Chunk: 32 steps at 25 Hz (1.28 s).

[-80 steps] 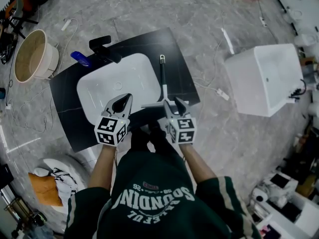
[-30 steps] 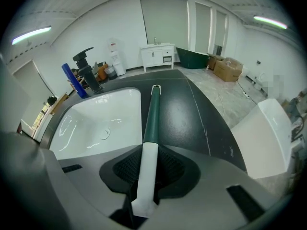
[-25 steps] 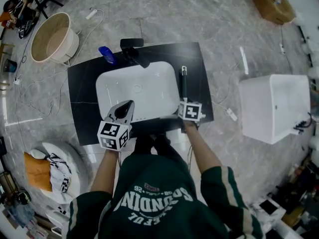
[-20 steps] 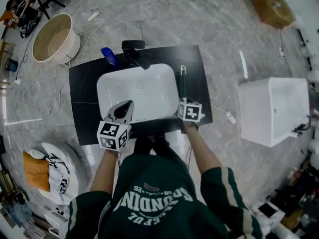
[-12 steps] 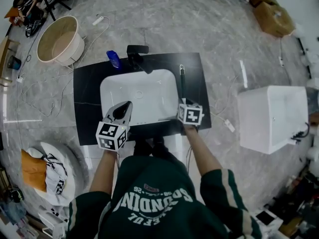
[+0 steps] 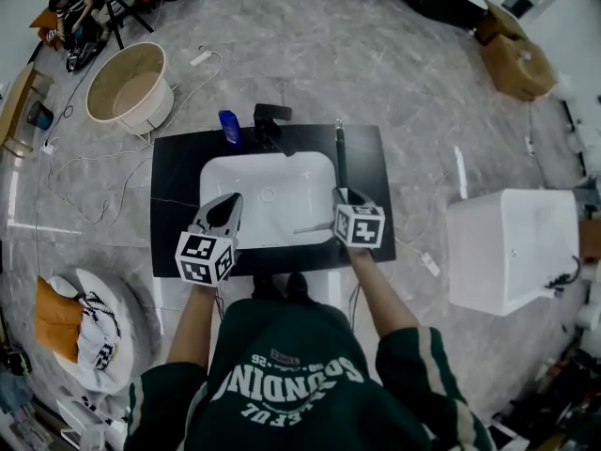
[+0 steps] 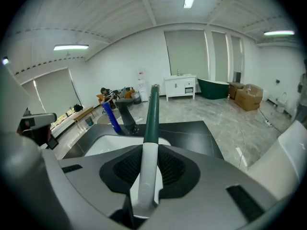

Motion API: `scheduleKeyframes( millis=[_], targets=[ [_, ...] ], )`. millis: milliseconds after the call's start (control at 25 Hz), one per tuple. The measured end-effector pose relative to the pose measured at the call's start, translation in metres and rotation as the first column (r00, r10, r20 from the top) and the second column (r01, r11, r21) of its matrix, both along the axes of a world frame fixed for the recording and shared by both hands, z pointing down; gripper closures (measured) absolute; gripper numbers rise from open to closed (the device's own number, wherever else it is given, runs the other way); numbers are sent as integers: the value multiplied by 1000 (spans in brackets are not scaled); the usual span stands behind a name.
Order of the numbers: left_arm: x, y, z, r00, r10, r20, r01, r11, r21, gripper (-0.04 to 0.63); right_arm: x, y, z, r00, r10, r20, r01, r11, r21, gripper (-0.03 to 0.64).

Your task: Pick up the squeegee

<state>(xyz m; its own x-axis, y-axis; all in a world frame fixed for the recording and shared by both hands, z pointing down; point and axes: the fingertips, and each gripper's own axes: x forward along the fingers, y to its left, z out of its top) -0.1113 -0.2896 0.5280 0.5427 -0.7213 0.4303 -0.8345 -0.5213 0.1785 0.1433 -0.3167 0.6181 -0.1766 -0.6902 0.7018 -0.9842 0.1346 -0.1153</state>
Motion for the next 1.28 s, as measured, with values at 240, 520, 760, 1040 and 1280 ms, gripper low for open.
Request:
scheduleKeyframes(
  millis=[240, 520, 760, 1040, 1280],
  targets=[
    [-12, -5, -21, 999, -35, 1, 35, 998, 50, 594, -22, -12, -41, 997, -67, 29, 64, 994, 92, 529],
    [-23, -5, -40, 997, -69, -17, 70, 993, 98, 594, -49, -8, -84, 989, -139, 48, 129, 976, 177, 531],
    [-31, -4, -47, 996, -89, -23, 91, 989, 115, 594, -67, -2, -99, 980, -198, 35, 187, 959, 212, 531],
    [-33, 2, -47, 995, -99, -25, 102, 988, 114, 594, -77, 7, -93, 971, -239, 27, 228, 949, 218, 531],
    [-33, 7, -44, 995, -98, -21, 100, 990, 103, 594, -78, 13, -89, 968, -251, 25, 240, 947, 215, 531]
  ],
)
